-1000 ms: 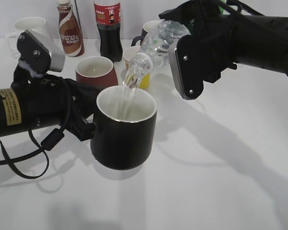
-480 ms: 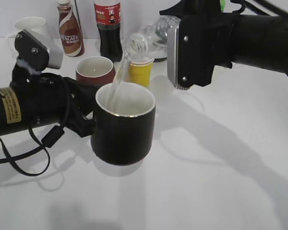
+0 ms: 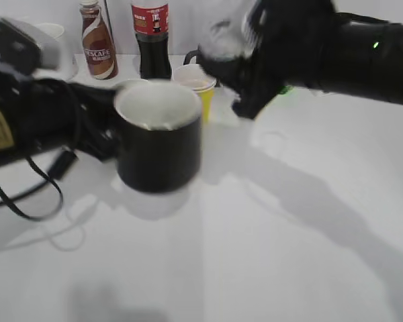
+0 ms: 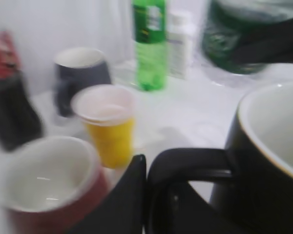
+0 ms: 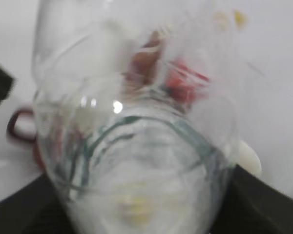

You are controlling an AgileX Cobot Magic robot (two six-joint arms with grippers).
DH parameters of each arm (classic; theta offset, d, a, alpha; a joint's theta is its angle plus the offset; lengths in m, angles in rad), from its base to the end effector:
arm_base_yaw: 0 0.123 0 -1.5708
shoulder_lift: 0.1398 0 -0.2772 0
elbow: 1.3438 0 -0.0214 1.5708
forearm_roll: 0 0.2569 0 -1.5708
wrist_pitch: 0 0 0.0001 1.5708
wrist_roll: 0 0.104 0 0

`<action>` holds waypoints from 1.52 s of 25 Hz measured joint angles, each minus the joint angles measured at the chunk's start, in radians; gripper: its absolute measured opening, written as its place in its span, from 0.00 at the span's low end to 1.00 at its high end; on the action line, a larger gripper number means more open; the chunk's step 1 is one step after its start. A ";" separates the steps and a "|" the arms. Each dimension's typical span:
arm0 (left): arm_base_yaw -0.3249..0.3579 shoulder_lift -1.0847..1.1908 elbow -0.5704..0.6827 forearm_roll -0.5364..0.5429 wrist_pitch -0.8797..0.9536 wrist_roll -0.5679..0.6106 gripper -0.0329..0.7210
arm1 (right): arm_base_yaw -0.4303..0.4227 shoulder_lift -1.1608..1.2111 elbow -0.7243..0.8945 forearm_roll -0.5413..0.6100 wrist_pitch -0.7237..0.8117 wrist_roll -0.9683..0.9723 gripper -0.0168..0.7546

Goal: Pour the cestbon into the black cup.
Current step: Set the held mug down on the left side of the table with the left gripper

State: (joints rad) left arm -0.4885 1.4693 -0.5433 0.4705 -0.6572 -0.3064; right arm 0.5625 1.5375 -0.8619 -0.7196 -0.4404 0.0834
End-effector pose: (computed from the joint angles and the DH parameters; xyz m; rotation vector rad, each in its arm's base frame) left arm 0.2473 -0.1640 0.1997 0.7018 1.6916 -0.5450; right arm 0.2820 0.2123 0.2493 -1.1495 1.4046 0.2415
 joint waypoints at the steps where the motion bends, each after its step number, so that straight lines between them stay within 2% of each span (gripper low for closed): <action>1: 0.026 -0.013 0.000 -0.005 -0.004 0.002 0.09 | 0.000 -0.008 0.000 0.073 0.004 0.034 0.63; 4: 0.128 -0.056 0.000 -0.013 -0.016 0.003 0.09 | -0.018 -0.032 0.000 0.280 0.025 0.083 0.63; 7: 0.265 -0.098 0.000 -0.027 -0.024 0.003 0.09 | -0.077 -0.038 0.007 0.400 0.045 0.094 0.63; 11: 0.451 -0.096 -0.001 -0.056 -0.030 0.003 0.09 | -0.145 -0.038 0.055 0.462 0.060 0.097 0.63; 14: 0.545 -0.049 -0.001 -0.065 -0.104 0.036 0.09 | -0.154 -0.038 0.087 0.466 0.070 0.097 0.63; 16: 0.578 0.017 -0.002 -0.077 -0.195 0.073 0.09 | -0.154 -0.038 0.098 0.466 0.066 0.106 0.63; 19: 0.585 0.134 -0.002 -0.094 -0.321 0.107 0.09 | -0.154 -0.038 0.105 0.466 0.058 0.122 0.63; 27: 0.585 0.396 -0.002 -0.132 -0.463 0.187 0.09 | -0.154 -0.038 0.105 0.466 0.044 0.128 0.63; 35: 0.585 0.480 -0.004 -0.140 -0.496 0.196 0.09 | -0.154 -0.038 0.105 0.466 0.038 0.132 0.63; 38: 0.585 0.487 -0.006 -0.140 -0.515 0.191 0.14 | -0.154 -0.038 0.105 0.466 0.025 0.133 0.63</action>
State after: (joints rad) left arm 0.0969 1.9566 -0.5491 0.3301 -1.1719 -0.1157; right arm 0.4085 1.4996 -0.7570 -0.2536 -0.4158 0.2167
